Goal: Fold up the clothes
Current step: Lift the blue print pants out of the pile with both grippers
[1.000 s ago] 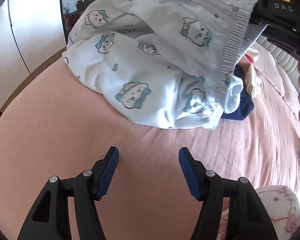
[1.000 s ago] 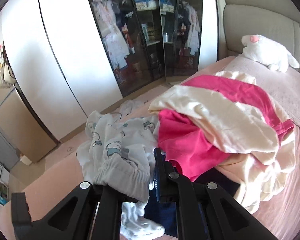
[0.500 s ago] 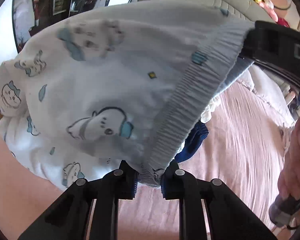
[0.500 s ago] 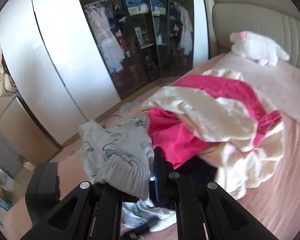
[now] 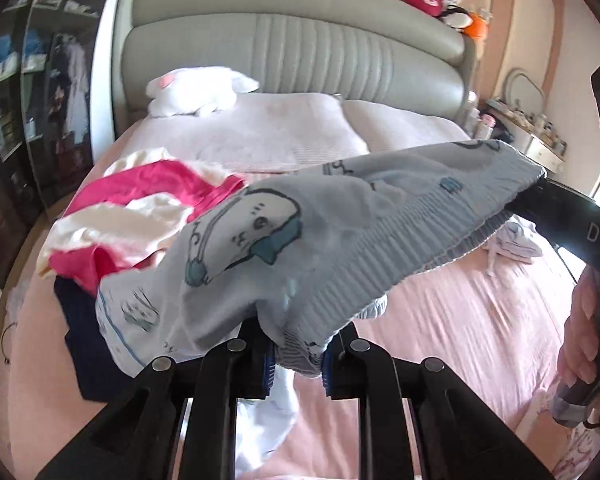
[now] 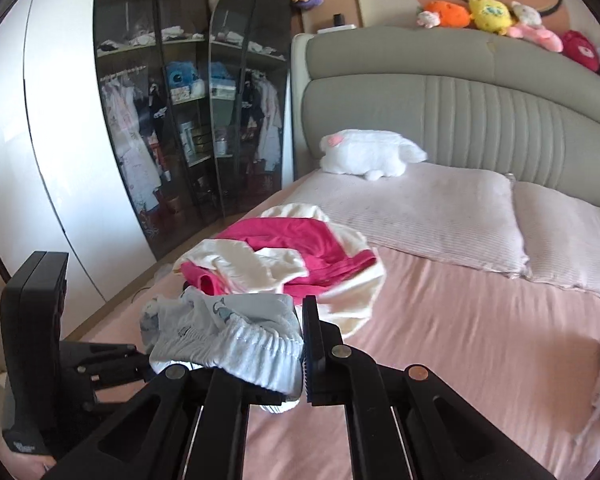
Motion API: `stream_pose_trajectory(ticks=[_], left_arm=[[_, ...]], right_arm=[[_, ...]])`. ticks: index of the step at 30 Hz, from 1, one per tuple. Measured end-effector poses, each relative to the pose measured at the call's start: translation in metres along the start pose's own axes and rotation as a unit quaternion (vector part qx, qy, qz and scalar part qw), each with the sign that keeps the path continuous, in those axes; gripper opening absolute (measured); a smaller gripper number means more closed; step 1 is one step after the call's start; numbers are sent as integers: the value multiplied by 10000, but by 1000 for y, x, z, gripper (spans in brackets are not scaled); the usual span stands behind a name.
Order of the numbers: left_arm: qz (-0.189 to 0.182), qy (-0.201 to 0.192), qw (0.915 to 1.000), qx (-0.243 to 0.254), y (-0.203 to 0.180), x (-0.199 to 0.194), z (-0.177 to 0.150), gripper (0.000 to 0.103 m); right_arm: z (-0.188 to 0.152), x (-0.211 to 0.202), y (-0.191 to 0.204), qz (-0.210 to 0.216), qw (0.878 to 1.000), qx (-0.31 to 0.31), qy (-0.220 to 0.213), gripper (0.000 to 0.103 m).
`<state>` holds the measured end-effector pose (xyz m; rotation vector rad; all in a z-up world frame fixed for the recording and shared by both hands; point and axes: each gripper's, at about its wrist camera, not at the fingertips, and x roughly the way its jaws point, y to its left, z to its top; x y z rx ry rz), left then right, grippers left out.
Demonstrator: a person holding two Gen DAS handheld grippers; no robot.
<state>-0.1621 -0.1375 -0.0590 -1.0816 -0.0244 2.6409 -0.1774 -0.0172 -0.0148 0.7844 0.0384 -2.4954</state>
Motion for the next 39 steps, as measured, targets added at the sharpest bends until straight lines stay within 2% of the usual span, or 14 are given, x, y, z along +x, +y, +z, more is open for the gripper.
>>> stream_pose_trajectory(ticks=[6, 9, 12, 13, 16, 21, 22, 23, 24, 27, 29, 31, 36, 39], left_arm=[[-434, -336, 9957, 747, -82, -2, 38, 15], [-650, -342, 9955, 594, -111, -13, 42, 16], [-445, -287, 9977, 434, -124, -13, 44, 16], [-449, -219, 9981, 354, -127, -10, 45, 16], [-937, 298, 9951, -137, -134, 16, 34, 16], [-1323, 1262, 9817, -524, -166, 63, -21, 24], [-1382, 1459, 9779, -579, -173, 72, -32, 31], [-1439, 1656, 9736, -633, -180, 82, -42, 44], [-1379, 1780, 9721, -664, -183, 91, -50, 48], [-539, 1735, 9814, -621, -177, 110, -55, 48], [-59, 1460, 9850, -918, -160, 106, -46, 45], [353, 913, 9879, -1204, -139, 86, -22, 44], [1063, -203, 9929, -504, -137, 29, 74, 44], [1417, -1010, 9847, -23, -153, -26, 127, 44]], right_arm=[[-4, -117, -80, -793, 9940, 522, -543, 2], [-12, -161, -106, -1019, 9900, 664, -720, 2], [-21, -188, -125, -981, 9888, 825, -760, 2], [-24, -192, -129, -924, 9890, 882, -745, 2], [-34, -197, -138, -852, 9887, 978, -749, 2], [-53, -185, -153, -832, 9879, 1194, -528, 2], [-57, -183, -157, -828, 9877, 1237, -483, 2], [-61, -180, -160, -824, 9874, 1280, -439, 2], [-64, -178, -163, -820, 9870, 1323, -394, 2], [-72, -182, -170, -829, 9861, 1392, -360, 2], [-74, -192, -175, -848, 9857, 1404, -395, 2], [-79, -203, -181, -931, 9845, 1422, -439, 2], [-76, -198, -207, -1080, 9828, 1473, -263, 2], [-34, -205, -210, -1153, 9851, 1083, -676, 2]])
